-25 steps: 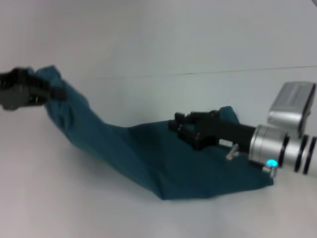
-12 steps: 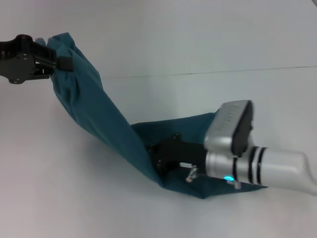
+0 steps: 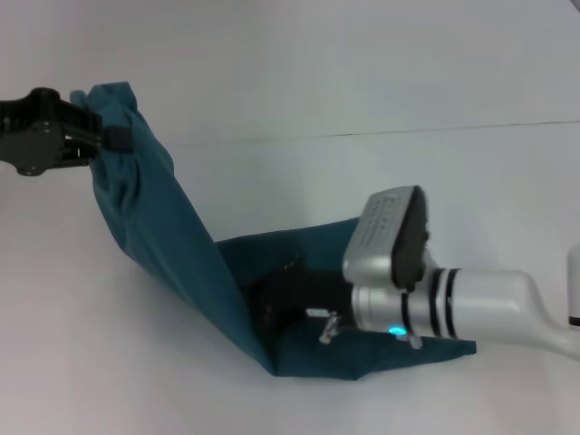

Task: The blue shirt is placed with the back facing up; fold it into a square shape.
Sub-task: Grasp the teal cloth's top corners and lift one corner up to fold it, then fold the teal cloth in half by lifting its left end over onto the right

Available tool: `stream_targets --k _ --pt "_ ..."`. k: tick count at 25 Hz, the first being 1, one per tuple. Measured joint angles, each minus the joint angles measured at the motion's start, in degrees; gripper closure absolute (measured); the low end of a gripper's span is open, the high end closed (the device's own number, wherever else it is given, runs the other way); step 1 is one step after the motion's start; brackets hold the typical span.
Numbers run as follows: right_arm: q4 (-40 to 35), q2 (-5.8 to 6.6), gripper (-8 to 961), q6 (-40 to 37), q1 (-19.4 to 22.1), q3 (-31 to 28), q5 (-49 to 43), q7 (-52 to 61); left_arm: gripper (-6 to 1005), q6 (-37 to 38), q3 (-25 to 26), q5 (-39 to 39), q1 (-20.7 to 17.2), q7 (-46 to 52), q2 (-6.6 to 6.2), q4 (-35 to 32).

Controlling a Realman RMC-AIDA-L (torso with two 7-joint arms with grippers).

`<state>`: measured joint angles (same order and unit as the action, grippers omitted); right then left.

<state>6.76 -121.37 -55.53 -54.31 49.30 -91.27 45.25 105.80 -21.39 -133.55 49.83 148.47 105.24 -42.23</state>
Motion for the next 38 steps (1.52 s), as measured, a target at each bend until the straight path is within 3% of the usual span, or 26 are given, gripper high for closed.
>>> stream_targets --k 3,11,16,18,20,22,28,38 --pt "-3.14 0.93 945 -0.62 3.77 -3.58 0.27 2.08 869 -1.45 -1.88 0.27 -0.13 -0.28 0.67 0.96" --pt "-31.51 1.57 942 -5.29 22.62 -7.73 1.53 23.12 870 -4.87 -4.57 0.52 3.00 -0.70 2.41 3.30" --pt "-40.97 1.72 942 -5.73 30.26 -12.68 2.63 29.68 870 -8.11 -6.43 0.62 6.32 -0.79 4.74 4.49" --pt "-42.44 1.78 942 -5.83 31.90 -14.75 2.65 30.75 870 -8.71 -6.74 0.63 6.88 -0.69 5.22 4.69" --pt "-42.84 1.86 942 -5.94 32.84 -16.47 2.63 31.06 870 -12.43 -8.34 0.66 8.90 -0.21 7.71 5.21" --pt "-42.87 1.89 942 -6.04 33.41 -17.84 2.58 30.97 870 -13.56 -8.59 0.67 9.20 -0.15 8.42 5.21" --pt "-42.64 1.91 941 -5.61 33.74 -18.57 2.20 30.56 870 -20.04 -10.63 0.68 10.74 -0.09 12.38 5.63" --pt "-42.44 1.99 941 -4.10 33.16 -18.51 2.14 29.63 871 -25.82 -13.65 0.75 12.23 -0.04 15.83 7.07"
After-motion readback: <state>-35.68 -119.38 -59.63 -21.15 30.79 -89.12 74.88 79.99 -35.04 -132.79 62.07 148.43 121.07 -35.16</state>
